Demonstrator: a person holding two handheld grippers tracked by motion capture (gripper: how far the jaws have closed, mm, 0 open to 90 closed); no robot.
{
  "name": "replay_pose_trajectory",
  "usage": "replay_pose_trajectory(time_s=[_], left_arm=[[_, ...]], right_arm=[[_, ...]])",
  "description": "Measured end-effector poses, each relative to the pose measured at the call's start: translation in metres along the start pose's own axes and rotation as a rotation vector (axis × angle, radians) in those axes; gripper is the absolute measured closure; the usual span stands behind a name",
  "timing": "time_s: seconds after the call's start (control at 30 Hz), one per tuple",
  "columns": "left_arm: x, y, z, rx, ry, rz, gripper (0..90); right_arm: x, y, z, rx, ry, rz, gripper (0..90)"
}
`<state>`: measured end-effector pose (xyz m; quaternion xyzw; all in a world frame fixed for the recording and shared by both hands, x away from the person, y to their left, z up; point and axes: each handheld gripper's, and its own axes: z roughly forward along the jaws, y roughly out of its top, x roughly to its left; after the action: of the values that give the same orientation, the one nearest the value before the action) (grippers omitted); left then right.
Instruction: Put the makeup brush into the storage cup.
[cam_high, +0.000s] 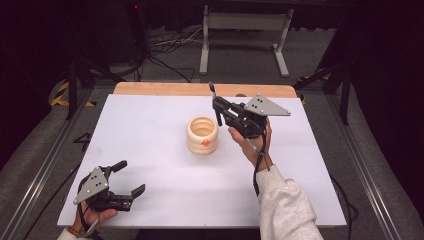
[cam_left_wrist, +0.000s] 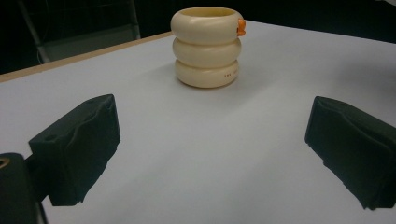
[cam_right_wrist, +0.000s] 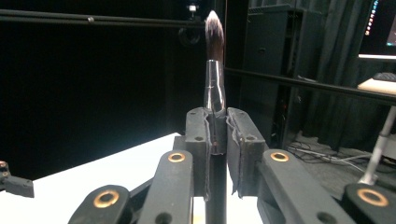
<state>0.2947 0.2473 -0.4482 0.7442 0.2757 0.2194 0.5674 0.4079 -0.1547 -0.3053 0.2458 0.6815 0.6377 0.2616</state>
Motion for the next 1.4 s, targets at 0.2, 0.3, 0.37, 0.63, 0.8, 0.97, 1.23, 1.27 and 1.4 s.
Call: replay_pose_trajectory(time_s=[0.2, 0.3, 0.37, 0.63, 0.8, 0.97, 1.23, 1.27, 1.4], left_arm=[[0.000, 0.000, 0.000, 0.000, -0.001, 0.000, 4.2], [0.000, 0.000, 0.000, 0.001, 0.000, 0.000, 4.2], [0.000, 0.000, 0.000, 0.001, 0.003, 0.001, 4.2], [0.000, 0.000, -0.001, 0.000, 0.004, 0.009, 4.4], [0.000, 0.000, -0.001, -0.006, 0.006, 0.004, 4.5], [0.000, -0.001, -0.001, -0.008, 0.003, -0.002, 4.6], [-0.001, 0.000, -0.003, -0.019, 0.012, 0.010, 4.6], [-0.001, 0.000, -0.003, -0.027, 0.020, 0.008, 5.0], [-0.002, 0.000, -0.004, -0.029, 0.017, 0.009, 5.0]], right_arm=[[0.001, -0.002, 0.012, -0.010, 0.002, -0.003, 80.1], [0.001, -0.004, 0.018, -0.019, 0.011, 0.005, 80.1], [0.001, -0.006, 0.022, -0.016, 0.004, 0.000, 80.1], [-0.002, -0.014, 0.036, -0.013, -0.004, 0.003, 80.1], [-0.004, -0.019, 0.042, -0.004, -0.010, 0.008, 80.1], [-0.007, -0.025, 0.049, -0.002, -0.015, 0.023, 80.1], [-0.007, -0.035, 0.057, -0.003, -0.028, 0.041, 80.1], [-0.008, -0.037, 0.059, -0.001, -0.027, 0.045, 80.1], [-0.008, -0.041, 0.062, 0.003, -0.026, 0.046, 80.1]])
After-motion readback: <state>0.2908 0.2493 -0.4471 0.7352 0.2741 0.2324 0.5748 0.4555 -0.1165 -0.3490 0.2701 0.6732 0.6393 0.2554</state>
